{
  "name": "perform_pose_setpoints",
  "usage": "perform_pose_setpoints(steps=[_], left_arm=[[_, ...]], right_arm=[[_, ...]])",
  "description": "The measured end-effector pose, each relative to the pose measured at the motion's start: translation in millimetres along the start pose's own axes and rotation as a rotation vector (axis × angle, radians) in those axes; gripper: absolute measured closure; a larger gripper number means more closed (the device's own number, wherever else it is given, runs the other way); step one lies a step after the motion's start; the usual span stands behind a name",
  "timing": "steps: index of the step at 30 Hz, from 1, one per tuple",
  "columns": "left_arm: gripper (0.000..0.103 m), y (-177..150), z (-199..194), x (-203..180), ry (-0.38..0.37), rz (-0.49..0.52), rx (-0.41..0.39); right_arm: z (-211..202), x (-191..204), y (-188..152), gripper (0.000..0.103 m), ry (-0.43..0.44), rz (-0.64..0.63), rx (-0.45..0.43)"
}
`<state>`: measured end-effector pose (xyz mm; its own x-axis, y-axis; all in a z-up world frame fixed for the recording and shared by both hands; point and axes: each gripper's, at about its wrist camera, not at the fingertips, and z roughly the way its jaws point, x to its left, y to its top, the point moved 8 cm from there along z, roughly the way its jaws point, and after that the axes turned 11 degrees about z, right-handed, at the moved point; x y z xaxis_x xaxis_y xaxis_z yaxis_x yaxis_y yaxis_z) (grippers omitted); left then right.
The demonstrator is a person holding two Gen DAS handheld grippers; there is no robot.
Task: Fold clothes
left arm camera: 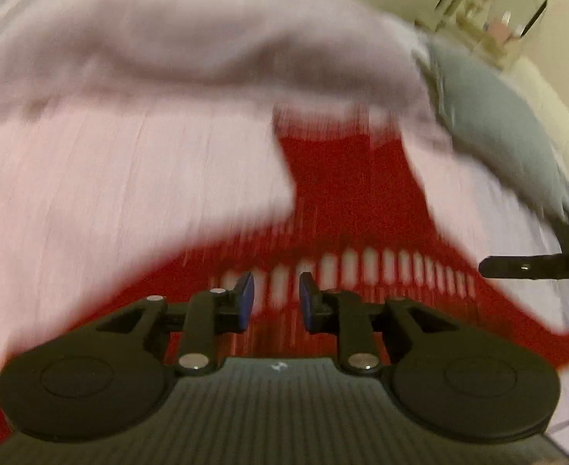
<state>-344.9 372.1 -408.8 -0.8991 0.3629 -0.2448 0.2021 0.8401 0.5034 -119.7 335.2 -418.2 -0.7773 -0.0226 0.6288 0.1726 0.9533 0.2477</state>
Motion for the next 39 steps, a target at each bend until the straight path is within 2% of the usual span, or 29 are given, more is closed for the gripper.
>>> perform_pose_setpoints(steps=[2,6,9,11,13,15,16,17,18,19,21,23,25,27,29,32,33,35,37,39], left_arm=[[0.077,-45,-22,0,-0.02,-0.042,0.062],[0.071,-124,-56,-4,-0.059,-0.137,0.159],[0.068,-162,-64,-8,-0.087,-0.207,0.203],[0.062,-175,-59,-10,-0.103,-0.232,0.211],[0.062,-181,-50,-10,-0.097,-0.26,0.213],[0.062,-185,-36,-14,-0.149,-0.299,0.211],[0.068,-187,-30,-17,-0.192,-0.323,0.209],[0.082,-188,-27,-20,-0.236,-0.342,0.199],[0.093,-186,-30,-23,-0.268,-0.348,0.18],[0.097,-185,-33,-26,-0.301,-0.355,0.161],[0.098,-180,-44,-34,-0.361,-0.331,0.118],[0.098,-170,-69,-60,-0.4,-0.128,0.068],[0.098,-173,-86,-95,-0.48,0.055,0.086],[0.098,-188,-91,-121,-0.541,0.119,0.12],[0.098,-211,-88,-136,-0.57,0.125,0.168],[0.098,-240,-88,-146,-0.567,0.11,0.206],[0.099,-245,-92,-145,-0.576,0.107,0.207],[0.097,-256,-102,-136,-0.584,0.092,0.216],[0.097,-267,-109,-113,-0.551,0.051,0.231],[0.097,-277,-114,-83,-0.476,-0.001,0.239]], right_arm=[[-11,9,-48,0.07,0.067,0.06,0.104],[-38,3,-132,0.07,0.009,0.167,0.191],[-65,-16,-178,0.07,-0.102,0.243,0.21],[-87,-39,-201,0.07,-0.236,0.292,0.195],[-107,-67,-215,0.07,-0.344,0.414,0.168],[-132,-90,-221,0.07,-0.427,0.539,0.086],[-139,-95,-220,0.07,-0.448,0.575,0.043],[-144,-96,-220,0.07,-0.463,0.6,0.004],[-147,-93,-221,0.07,-0.468,0.613,-0.023],[-149,-89,-222,0.07,-0.471,0.624,-0.048],[-150,-71,-223,0.07,-0.422,0.613,-0.079],[-148,-51,-224,0.069,-0.365,0.6,-0.104],[-145,-29,-226,0.069,-0.299,0.586,-0.124],[-139,-7,-226,0.066,-0.254,0.564,-0.135],[-131,14,-226,0.057,-0.234,0.532,-0.135],[-119,46,-227,0.049,-0.239,0.44,-0.139],[-112,53,-230,0.042,-0.258,0.402,-0.12],[-98,67,-237,0.039,-0.3,0.323,-0.078],[-80,80,-248,0.039,-0.326,0.234,-0.025],[-68,98,-257,0.039,-0.368,0.123,-0.015]])
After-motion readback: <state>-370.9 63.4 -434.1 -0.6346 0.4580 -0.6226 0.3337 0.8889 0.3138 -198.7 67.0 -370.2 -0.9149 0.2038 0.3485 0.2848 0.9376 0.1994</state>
